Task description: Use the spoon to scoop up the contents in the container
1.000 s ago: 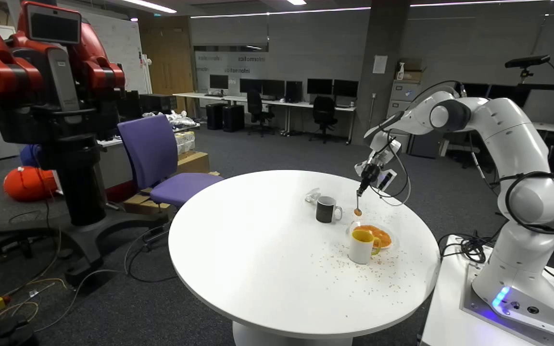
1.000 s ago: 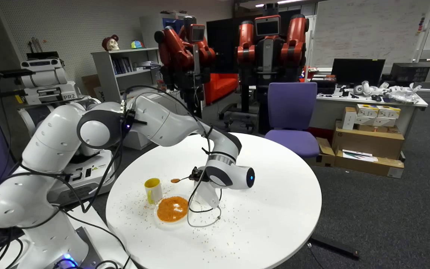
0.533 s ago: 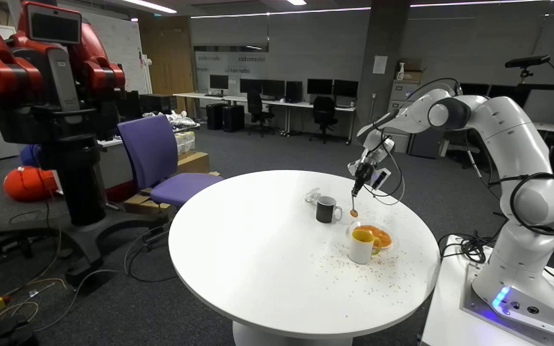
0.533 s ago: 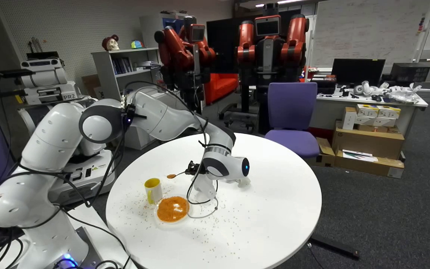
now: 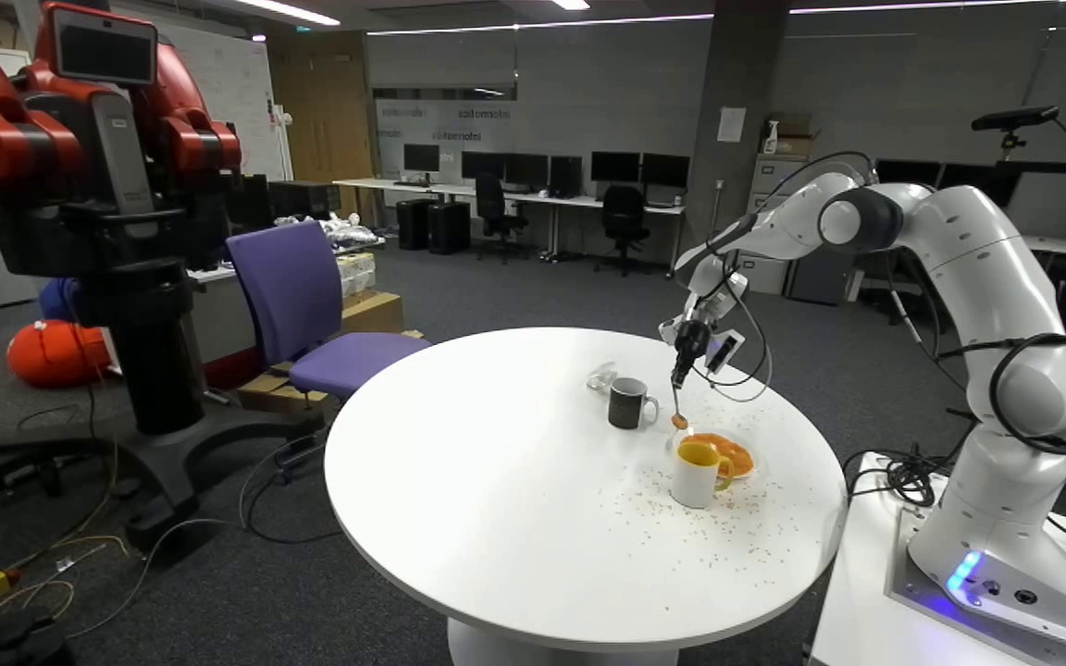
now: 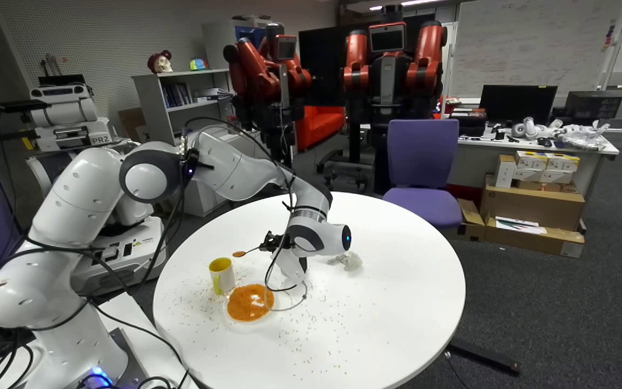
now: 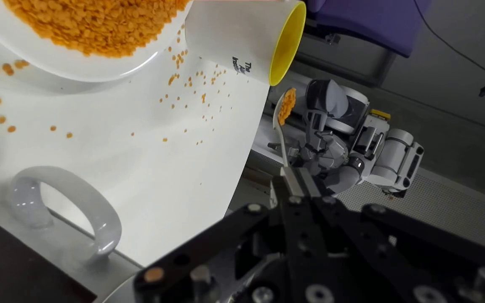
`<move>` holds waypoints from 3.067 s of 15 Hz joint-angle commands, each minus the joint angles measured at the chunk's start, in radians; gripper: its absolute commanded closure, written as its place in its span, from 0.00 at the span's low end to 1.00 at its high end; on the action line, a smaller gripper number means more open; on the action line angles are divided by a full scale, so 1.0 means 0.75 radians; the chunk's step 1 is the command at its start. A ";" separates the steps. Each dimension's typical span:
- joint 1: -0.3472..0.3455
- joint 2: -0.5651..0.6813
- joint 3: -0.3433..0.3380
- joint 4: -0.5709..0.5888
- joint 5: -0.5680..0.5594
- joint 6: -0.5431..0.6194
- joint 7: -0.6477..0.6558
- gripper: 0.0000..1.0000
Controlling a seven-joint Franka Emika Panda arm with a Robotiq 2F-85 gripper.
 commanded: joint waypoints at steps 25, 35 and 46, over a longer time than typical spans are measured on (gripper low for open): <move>0.182 -0.229 0.002 -0.267 -0.215 0.172 0.028 1.00; 0.223 -0.298 0.011 -0.357 -0.220 0.282 0.015 1.00; 0.296 -0.430 0.039 -0.502 -0.318 0.516 0.011 1.00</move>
